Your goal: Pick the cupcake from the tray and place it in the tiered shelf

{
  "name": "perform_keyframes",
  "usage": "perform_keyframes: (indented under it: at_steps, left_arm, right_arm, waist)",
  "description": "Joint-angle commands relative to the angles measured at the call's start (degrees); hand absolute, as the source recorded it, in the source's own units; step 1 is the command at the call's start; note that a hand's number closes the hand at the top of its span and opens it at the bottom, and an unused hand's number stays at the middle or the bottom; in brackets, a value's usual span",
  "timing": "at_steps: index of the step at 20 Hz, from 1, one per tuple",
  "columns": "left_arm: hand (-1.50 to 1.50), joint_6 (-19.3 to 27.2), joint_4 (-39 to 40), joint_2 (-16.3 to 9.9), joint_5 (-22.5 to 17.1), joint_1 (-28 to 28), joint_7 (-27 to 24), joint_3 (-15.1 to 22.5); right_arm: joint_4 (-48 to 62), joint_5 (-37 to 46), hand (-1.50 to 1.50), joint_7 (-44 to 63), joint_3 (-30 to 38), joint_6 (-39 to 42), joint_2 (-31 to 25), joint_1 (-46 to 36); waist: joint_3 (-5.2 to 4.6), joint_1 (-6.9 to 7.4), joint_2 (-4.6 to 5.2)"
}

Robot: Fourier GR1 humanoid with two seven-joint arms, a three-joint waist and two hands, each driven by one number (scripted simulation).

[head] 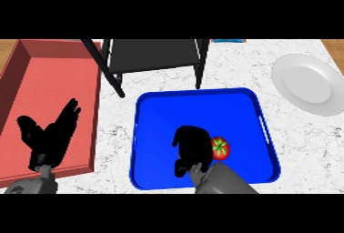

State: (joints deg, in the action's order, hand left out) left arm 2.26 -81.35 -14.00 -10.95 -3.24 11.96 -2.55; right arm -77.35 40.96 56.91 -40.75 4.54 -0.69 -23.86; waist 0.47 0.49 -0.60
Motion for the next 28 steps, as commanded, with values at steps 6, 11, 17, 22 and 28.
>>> perform_keyframes:
  at_steps: [6,11,17,22,28]
  left_arm:
    - [0.00,-1.0,5.9,2.5,1.6,-0.6,2.6,2.7]
    - [0.00,-1.4,4.5,2.6,2.3,-2.8,4.5,3.9]
    - [0.00,-2.2,7.1,2.3,1.7,-2.5,3.1,2.0]
    - [0.00,-1.7,6.5,2.7,2.5,-0.2,2.1,1.9]
    - [0.00,-2.2,6.7,1.6,1.9,-1.1,3.3,0.3]
  right_arm:
    - [3.2,-8.3,1.50,-3.1,-4.5,-6.7,0.7,-8.4]
    - [4.9,-19.0,1.50,-2.6,-8.9,-9.1,0.7,-20.4]
    - [2.0,-18.5,1.50,-0.8,-11.4,-20.9,0.7,-31.0]
    - [-2.6,-15.1,1.50,10.1,-10.3,-24.2,0.7,-42.6]
    - [-0.6,-14.0,1.50,17.9,-1.2,-20.5,0.7,-56.2]
  waist:
    - [-0.45,1.25,1.15]
    - [-0.45,4.88,1.66]
    - [-0.55,3.52,1.00]
    - [-0.61,2.21,0.20]
    - [-0.66,0.90,0.08]
